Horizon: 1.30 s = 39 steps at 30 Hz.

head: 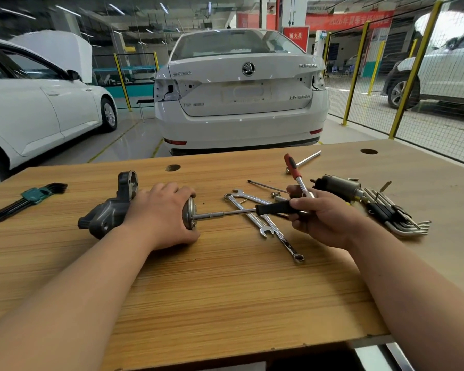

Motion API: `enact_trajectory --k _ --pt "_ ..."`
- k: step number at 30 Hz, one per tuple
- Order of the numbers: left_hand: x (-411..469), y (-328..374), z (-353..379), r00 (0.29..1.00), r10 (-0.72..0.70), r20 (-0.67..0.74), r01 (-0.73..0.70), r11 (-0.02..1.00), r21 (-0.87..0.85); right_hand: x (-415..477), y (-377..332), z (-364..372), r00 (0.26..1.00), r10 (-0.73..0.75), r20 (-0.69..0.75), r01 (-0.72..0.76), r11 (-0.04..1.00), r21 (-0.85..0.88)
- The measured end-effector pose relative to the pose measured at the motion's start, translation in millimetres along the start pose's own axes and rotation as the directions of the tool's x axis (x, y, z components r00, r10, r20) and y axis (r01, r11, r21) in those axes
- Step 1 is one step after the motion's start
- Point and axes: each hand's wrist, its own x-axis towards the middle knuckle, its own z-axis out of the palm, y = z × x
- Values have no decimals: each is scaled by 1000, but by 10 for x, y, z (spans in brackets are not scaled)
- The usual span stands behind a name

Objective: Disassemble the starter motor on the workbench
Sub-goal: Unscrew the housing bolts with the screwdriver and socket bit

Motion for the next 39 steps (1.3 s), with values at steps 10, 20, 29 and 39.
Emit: enact_trajectory --k 10,20,29,39 --pt "3 16 -10 1000 -16 -4 16 1000 -7 -17 9 108 984 -97 -151 32 923 -384" --pt "13 12 14 1000 -7 -18 6 1000 -15 11 13 -23 996 -73 -45 53 934 -355" --pt "-8 -3 14 1000 10 -14 -10 1000 -19 -29 2 -10 999 -5 46 3 1000 28" --pt "0 -5 17 1000 14 -21 -15 1000 -14 -9 22 49 970 -160 -182 36 837 -546"
